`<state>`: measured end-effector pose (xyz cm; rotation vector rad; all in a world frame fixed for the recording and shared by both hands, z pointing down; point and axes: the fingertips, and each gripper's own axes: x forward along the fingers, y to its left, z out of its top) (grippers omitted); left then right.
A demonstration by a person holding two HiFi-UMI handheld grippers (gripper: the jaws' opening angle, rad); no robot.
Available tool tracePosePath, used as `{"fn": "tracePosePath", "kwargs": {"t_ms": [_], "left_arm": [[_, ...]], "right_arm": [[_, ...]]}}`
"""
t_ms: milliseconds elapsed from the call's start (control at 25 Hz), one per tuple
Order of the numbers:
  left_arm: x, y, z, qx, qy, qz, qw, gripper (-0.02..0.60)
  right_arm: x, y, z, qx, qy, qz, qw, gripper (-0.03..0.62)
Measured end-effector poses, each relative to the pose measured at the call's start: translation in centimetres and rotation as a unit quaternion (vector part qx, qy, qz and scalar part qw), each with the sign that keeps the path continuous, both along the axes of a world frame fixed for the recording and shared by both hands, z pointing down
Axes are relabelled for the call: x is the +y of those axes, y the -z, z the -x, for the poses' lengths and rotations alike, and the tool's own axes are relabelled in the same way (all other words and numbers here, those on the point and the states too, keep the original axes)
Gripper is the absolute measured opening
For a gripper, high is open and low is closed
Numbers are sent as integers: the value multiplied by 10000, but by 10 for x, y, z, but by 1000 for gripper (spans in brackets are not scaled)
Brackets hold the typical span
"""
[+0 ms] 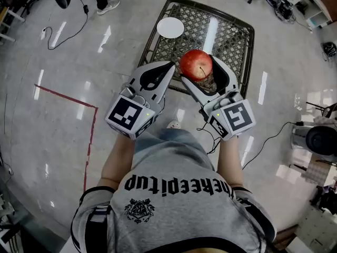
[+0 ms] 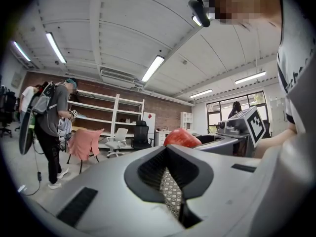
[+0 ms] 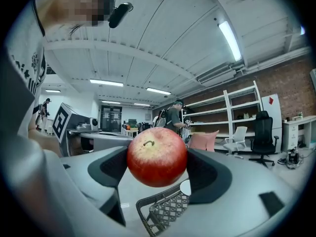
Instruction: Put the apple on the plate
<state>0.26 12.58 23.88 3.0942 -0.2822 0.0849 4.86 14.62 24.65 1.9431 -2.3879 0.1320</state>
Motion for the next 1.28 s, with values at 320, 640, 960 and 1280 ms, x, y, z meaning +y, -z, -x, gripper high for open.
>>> {"fn": "tracePosePath", "kwargs": {"t_ms": [320,640,960,1280], "left_arm": [[1,-2,-7,-81,306,-66,9995,12],[-14,-5,0,-81,436,-31,9990,12],[-44,-2,5,10,293,9,9996,12],[-85,-2,8,-19,50,5,10000,12]], "right_arm": [[-4,-2,-11,-108,236,-70,9996,385],[-19,-5,-8,-133,281,-60,9995,385],[-45,-5,-1,-86,124,22,9999,385],[-82,-5,4,-75,-106,53,9999,385]]}}
